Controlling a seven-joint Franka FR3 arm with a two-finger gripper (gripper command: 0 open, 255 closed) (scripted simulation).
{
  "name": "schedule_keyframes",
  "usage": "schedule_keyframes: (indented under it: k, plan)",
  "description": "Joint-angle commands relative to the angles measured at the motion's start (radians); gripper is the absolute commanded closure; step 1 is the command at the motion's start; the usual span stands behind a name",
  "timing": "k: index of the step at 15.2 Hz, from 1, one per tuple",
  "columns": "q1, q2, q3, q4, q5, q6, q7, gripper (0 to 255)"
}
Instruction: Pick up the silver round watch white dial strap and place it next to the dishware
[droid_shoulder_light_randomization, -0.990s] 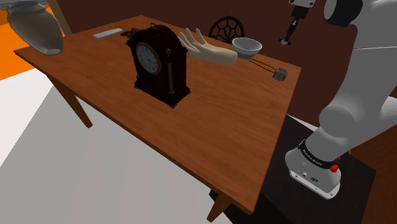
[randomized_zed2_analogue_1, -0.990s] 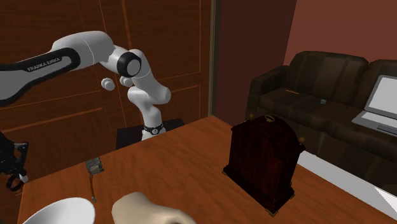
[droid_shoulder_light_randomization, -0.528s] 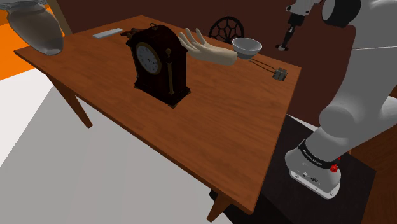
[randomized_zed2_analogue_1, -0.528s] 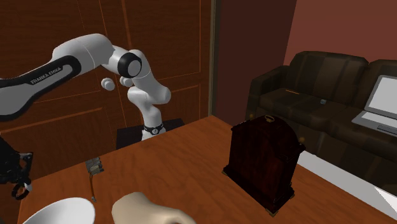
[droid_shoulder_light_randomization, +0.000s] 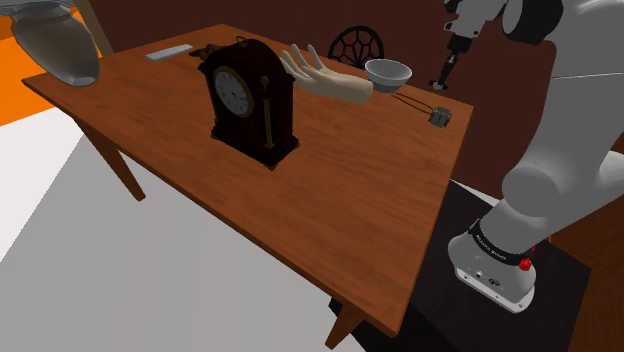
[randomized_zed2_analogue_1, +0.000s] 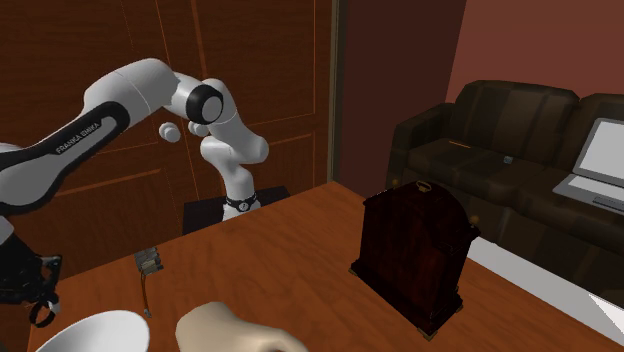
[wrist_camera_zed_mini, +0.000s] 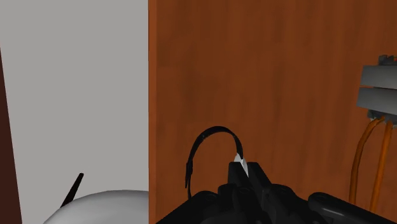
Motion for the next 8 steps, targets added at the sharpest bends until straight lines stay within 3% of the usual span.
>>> schedule_keyframes:
  k: [1,8]
  plan:
    - [-0.002,0.013,0.003,-0.008,0.006,0.020,-0.005,255]
    - [-0.002,0.026,0.007,-0.029,0.013,0.052,-0.012,255]
